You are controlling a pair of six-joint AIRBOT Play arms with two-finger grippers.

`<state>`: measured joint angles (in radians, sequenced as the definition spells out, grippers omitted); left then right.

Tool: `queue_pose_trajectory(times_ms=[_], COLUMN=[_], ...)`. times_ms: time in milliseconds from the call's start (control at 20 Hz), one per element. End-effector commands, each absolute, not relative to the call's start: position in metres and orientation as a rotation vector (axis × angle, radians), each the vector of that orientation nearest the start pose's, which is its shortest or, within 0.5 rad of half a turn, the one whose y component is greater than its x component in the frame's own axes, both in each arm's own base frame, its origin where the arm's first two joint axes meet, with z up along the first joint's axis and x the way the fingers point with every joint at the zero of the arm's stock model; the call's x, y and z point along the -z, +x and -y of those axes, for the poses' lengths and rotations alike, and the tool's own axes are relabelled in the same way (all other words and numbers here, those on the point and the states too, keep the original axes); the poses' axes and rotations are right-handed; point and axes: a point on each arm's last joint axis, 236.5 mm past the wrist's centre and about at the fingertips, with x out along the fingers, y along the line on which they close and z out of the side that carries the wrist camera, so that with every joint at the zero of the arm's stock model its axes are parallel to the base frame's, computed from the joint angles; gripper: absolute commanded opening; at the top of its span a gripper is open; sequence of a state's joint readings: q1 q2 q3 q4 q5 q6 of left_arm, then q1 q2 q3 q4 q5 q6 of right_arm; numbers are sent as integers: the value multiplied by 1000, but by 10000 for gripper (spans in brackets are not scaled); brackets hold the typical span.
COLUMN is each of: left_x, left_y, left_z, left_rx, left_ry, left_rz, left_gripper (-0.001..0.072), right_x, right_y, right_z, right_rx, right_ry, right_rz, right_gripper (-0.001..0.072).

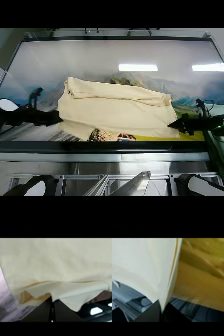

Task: Fold the shirts.

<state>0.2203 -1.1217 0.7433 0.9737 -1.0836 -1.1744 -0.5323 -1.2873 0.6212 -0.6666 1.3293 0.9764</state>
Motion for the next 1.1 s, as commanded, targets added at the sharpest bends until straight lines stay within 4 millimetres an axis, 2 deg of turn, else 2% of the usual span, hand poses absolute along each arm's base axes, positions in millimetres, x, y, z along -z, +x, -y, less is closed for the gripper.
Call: queue_pose_trajectory(times_ms=[0, 100, 150, 250, 300, 350, 500, 650, 800, 900, 1050], left_x=[-58, -107, -120, -133, -132, -127, -89, -54, -27, -9, 7], left_y=[343, 356, 361, 375, 385, 396, 437, 486, 527, 546, 557], left_z=[67, 69, 66, 64, 68, 71, 85, 91, 100, 104, 112], left_rx=[428, 445, 430, 427, 447, 467, 523, 552, 586, 599, 667], left_ry=[-499, -499, -469, -413, -394, -387, -385, -399, -396, -399, -404], left_rz=[-896, -702, -651, -605, -614, -635, -735, -801, -831, -847, -889], left_gripper=[34, 34, 35, 34, 34, 35, 35, 35, 34, 34, 32], right_x=[12, -11, -16, -17, -18, -17, -3, 28, 65, 83, 101], right_y=[298, 323, 334, 358, 369, 382, 413, 438, 451, 456, 458], right_z=[-60, -63, -61, -56, -54, -52, -52, -47, -36, -29, -23], right_rx=[-535, -571, -558, -507, -488, -470, -431, -372, -320, -290, -261], right_ry=[1047, 1095, 1097, 1050, 1026, 1003, 948, 928, 941, 935, 916], right_rz=[-1171, -1045, -1005, -954, -937, -922, -914, -933, -971, -983, -991], right_gripper=[18, 18, 18, 18, 18, 18, 18, 18, 19, 19, 19])
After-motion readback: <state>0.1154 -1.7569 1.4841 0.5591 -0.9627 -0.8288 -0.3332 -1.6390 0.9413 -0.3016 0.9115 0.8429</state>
